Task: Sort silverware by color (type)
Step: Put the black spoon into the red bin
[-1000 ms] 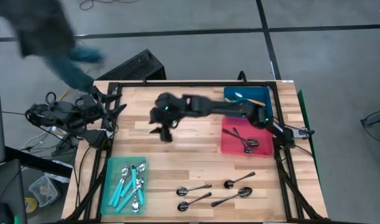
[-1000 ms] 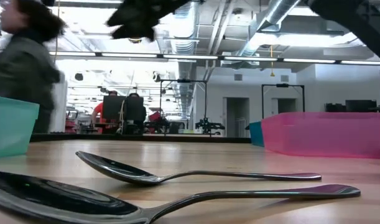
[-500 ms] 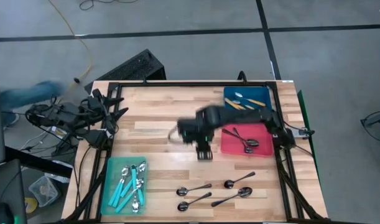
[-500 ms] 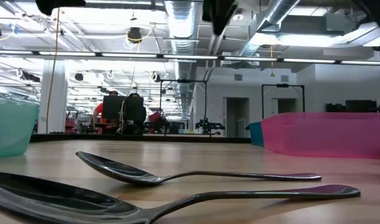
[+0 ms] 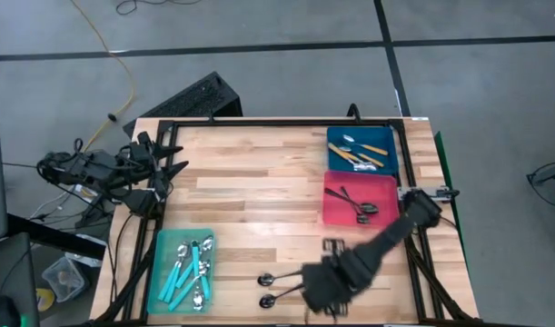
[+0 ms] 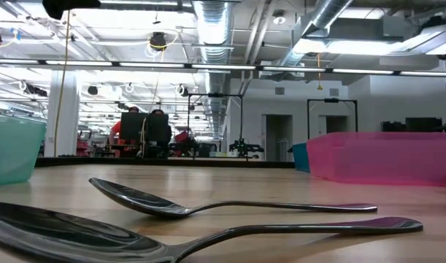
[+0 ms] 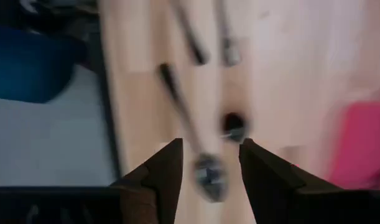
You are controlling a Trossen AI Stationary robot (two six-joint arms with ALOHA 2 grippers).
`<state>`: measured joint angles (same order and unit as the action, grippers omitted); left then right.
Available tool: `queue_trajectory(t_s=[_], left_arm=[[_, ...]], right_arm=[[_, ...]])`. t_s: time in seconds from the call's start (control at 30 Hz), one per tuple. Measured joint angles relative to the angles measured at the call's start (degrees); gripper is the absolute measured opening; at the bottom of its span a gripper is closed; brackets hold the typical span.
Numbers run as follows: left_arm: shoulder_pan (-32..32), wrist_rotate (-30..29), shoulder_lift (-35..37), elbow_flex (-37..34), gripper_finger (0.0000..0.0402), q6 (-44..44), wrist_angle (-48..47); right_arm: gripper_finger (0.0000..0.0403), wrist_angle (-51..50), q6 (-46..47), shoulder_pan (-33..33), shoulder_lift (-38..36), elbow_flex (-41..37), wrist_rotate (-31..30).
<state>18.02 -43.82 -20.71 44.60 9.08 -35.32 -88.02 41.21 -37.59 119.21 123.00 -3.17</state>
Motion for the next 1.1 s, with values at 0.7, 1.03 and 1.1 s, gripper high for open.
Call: queue_trajectory(t_s=[0.7, 1.03, 1.1], left_arm=[[0.00, -0.52, 0.00, -4.33, 0.0212, 1.21, 3.05], [0.00, -0.52, 0.00, -4.33, 0.0212, 1.16, 3.03], [0.00, -0.52, 0.00, -4.33, 0.0212, 1.18, 2.90]], right_arm=[[0.0183, 29.56, 4.09, -5.42, -16.60, -42.58, -2.11], [0.0183, 49.27, 5.58, -0.81, -22.67, -59.01, -3.53], [0.0183, 50.72, 5.75, 0.36, -21.41, -59.03, -3.58]])
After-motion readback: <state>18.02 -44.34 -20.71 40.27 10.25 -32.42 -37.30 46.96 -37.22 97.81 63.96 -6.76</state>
